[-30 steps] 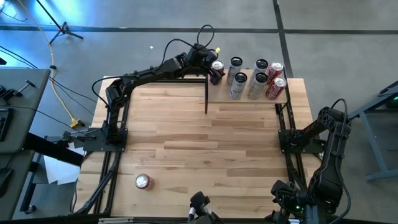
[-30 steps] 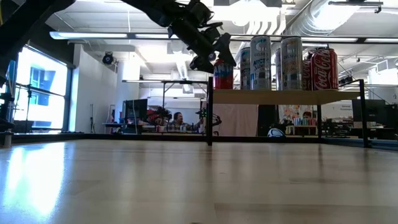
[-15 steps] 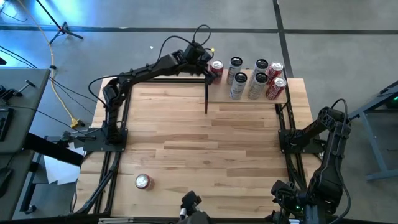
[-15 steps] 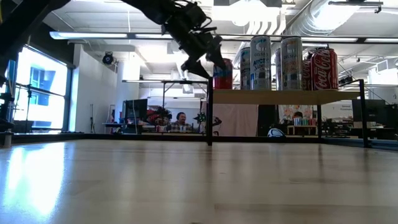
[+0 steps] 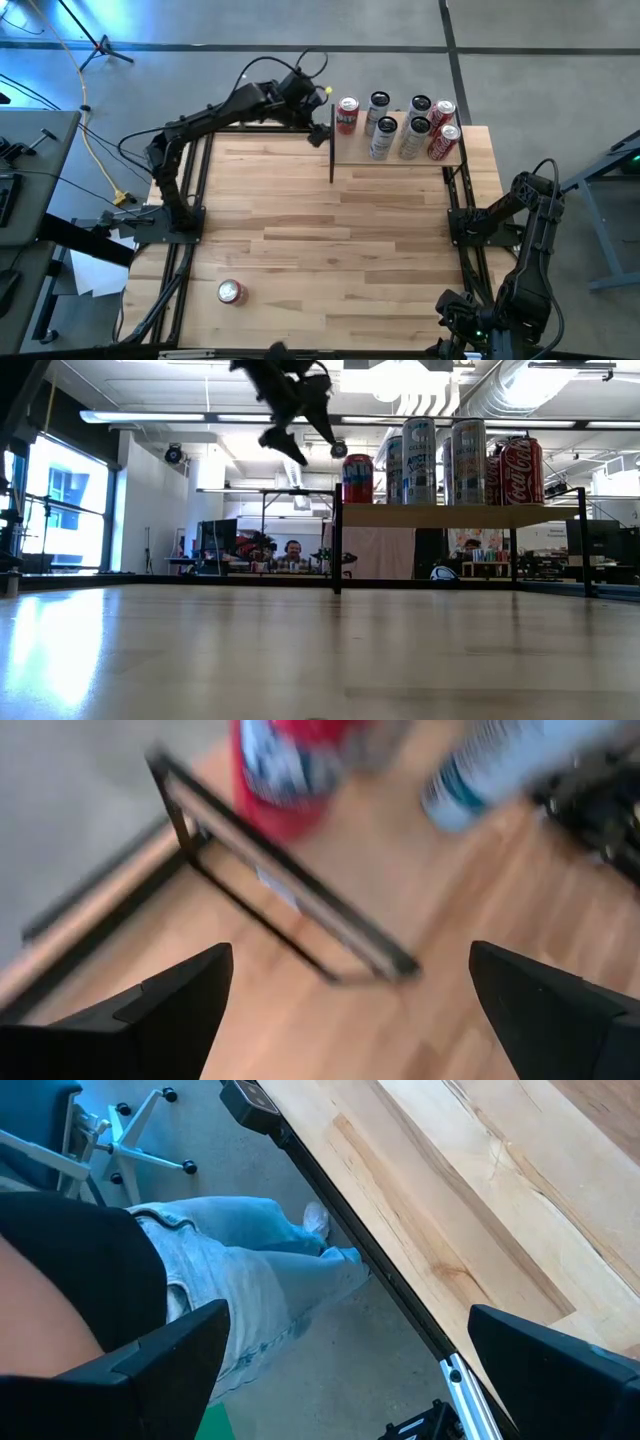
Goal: Place canned beverage on shelf
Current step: Put the orange soda can on the shelf aligned with the other orange soda can
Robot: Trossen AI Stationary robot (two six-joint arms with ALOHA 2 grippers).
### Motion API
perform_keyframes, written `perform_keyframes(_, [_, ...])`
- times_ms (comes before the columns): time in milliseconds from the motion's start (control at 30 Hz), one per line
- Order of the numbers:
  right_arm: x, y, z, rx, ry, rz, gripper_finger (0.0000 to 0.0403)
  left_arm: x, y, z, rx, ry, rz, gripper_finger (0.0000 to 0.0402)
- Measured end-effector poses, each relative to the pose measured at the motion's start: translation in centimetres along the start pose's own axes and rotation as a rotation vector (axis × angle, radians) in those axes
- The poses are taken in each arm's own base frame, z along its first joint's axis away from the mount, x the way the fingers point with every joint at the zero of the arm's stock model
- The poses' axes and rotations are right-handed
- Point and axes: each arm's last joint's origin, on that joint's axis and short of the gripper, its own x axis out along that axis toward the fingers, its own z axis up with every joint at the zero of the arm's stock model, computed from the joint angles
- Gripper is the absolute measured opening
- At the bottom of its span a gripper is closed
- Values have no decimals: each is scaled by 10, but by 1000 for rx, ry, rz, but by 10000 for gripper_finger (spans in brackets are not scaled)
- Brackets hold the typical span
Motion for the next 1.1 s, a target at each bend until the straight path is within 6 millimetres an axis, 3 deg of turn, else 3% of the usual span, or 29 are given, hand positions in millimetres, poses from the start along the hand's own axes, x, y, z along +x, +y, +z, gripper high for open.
perform_keyframes(267, [0,0,0,1,0,0,399,-46,-41,-35,-8,134,44,383])
perform_keyframes(400, [0,0,0,0,0,0,399,-68,-67,-64,44,200,30,383])
perform_keyframes(567, [0,0,0,0,0,0,399,-97,-97,-116,35,254,0,383])
perform_keyframes(700, [0,0,0,1,0,0,399,-118,-119,-172,-26,247,-2,383])
perform_keyframes(900, [0,0,0,0,0,0,399,-134,-146,-253,-170,213,-64,383])
perform_keyframes(1100, [0,0,0,0,0,0,399,-141,-159,-300,-302,235,-37,383])
